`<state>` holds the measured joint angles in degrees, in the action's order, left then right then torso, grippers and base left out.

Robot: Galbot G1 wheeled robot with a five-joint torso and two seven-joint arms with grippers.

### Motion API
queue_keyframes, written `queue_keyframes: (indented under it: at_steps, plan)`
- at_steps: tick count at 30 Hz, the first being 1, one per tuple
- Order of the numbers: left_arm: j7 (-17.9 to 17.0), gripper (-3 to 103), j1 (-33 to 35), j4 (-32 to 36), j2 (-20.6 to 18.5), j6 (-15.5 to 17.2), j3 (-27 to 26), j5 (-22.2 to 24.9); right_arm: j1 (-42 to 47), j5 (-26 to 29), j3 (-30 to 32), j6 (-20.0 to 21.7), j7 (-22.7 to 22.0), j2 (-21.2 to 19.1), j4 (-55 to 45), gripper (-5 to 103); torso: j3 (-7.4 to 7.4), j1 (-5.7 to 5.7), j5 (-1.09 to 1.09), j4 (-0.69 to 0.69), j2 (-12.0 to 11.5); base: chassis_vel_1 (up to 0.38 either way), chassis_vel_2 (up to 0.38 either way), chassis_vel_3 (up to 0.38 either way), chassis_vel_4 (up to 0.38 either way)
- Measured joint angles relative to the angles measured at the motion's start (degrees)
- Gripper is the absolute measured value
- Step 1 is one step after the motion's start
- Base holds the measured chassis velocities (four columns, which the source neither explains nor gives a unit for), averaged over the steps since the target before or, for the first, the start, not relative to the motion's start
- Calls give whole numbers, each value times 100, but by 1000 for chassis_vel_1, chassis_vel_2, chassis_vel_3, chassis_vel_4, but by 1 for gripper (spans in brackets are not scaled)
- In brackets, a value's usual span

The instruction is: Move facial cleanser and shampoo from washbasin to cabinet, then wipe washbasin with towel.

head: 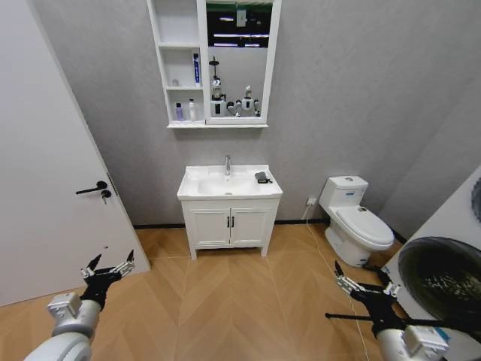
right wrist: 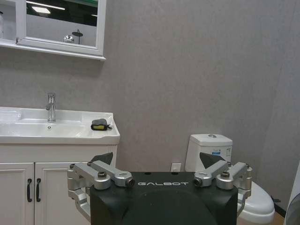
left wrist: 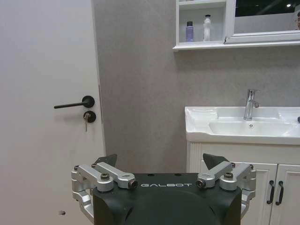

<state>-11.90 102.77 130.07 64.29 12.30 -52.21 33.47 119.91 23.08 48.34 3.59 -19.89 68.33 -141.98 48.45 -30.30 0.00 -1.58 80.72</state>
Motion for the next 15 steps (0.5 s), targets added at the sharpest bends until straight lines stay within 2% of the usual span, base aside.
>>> queue_keyframes:
  at_steps: [15]
  plan:
    - [0, 100, 0, 0, 0, 0, 0, 0, 0, 0, 0, 0, 0, 0, 0, 100, 0, 0, 0, 0, 0, 0, 0, 0, 0]
